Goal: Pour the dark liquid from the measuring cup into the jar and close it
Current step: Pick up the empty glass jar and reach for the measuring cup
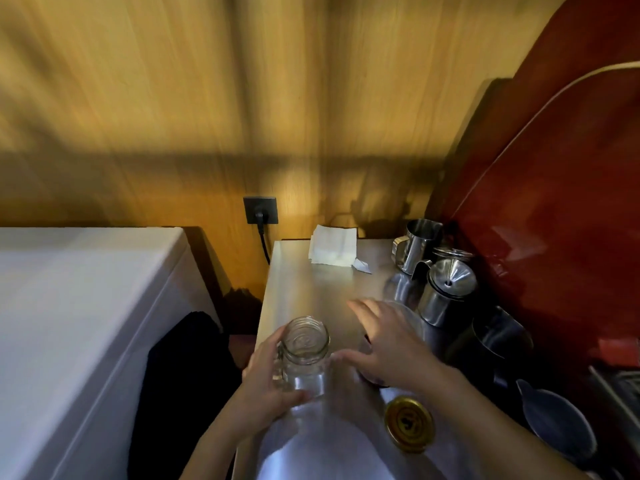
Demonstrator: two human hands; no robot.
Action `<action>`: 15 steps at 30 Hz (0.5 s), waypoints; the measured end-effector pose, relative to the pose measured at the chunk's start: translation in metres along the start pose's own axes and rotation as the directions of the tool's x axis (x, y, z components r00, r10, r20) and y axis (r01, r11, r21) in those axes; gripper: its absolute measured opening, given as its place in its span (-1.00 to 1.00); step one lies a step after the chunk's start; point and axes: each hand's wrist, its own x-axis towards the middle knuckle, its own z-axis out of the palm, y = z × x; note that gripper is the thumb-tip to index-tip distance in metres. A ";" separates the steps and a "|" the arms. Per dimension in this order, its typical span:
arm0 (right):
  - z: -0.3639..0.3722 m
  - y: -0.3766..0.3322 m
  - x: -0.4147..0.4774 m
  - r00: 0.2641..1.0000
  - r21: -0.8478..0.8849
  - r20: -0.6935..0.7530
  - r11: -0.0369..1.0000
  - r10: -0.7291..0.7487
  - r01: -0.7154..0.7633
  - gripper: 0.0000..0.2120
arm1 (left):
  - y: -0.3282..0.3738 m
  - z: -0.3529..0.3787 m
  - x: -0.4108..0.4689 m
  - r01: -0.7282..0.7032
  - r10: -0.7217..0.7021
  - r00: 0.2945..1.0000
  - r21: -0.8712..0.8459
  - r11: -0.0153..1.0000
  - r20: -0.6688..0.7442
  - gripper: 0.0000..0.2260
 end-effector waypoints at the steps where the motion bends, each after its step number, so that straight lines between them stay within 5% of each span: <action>1: -0.003 0.006 -0.006 0.999 0.001 -0.020 1.000 0.029 -0.029 -0.20 | -0.002 0.001 0.000 -0.007 0.007 1.000 -0.025 1.000 -0.012 -0.04; 7: -0.009 0.040 -0.043 0.963 0.041 -0.123 0.971 0.238 -0.235 -0.26 | -0.005 0.005 0.005 0.005 -0.007 1.000 -0.076 0.997 -0.029 -0.06; 12: -0.002 0.052 -0.059 0.898 0.109 -0.068 0.898 0.434 -0.426 -0.26 | -0.007 0.006 0.012 0.017 -0.016 1.000 -0.080 0.997 0.013 0.01; 15: 0.003 0.053 -0.058 0.880 0.042 0.007 0.879 0.475 -0.475 -0.70 | -0.009 0.004 0.013 0.028 -0.026 0.999 -0.088 0.996 0.028 -0.02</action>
